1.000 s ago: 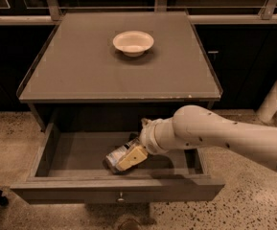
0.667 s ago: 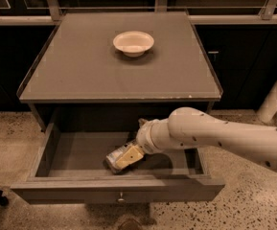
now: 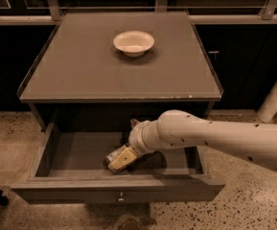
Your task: Pick blue plastic bottle from top drawer and place on counter
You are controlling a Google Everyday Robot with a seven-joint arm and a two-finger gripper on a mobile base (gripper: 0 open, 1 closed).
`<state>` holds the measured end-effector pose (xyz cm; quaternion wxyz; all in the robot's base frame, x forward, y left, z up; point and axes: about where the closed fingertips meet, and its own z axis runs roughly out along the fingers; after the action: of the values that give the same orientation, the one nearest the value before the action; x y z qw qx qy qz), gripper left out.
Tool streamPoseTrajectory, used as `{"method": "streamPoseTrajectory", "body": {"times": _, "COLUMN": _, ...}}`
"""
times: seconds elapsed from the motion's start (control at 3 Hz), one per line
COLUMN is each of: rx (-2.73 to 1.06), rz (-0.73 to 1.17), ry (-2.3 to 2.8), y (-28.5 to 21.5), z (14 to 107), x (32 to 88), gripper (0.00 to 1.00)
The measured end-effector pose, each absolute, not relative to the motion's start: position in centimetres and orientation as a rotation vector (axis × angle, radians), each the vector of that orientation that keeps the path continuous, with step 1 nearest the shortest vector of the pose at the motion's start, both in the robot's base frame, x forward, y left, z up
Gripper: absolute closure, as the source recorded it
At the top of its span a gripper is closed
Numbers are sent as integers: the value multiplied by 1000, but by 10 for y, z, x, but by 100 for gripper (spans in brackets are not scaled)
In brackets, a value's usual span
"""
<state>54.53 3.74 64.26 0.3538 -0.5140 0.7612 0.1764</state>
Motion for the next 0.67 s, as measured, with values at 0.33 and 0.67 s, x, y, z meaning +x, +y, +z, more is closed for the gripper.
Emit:
{"method": "streamPoseTrajectory", "body": {"times": 0.33, "rx": -1418, "rz": 451, "ry": 1904, "y": 44, "z": 635, "x": 541, "gripper": 0}}
{"method": "streamPoseTrajectory", "body": {"times": 0.67, "rx": -1487, "rz": 452, "ry": 1848, "y": 48, "z": 628, "x": 536, "gripper": 0}}
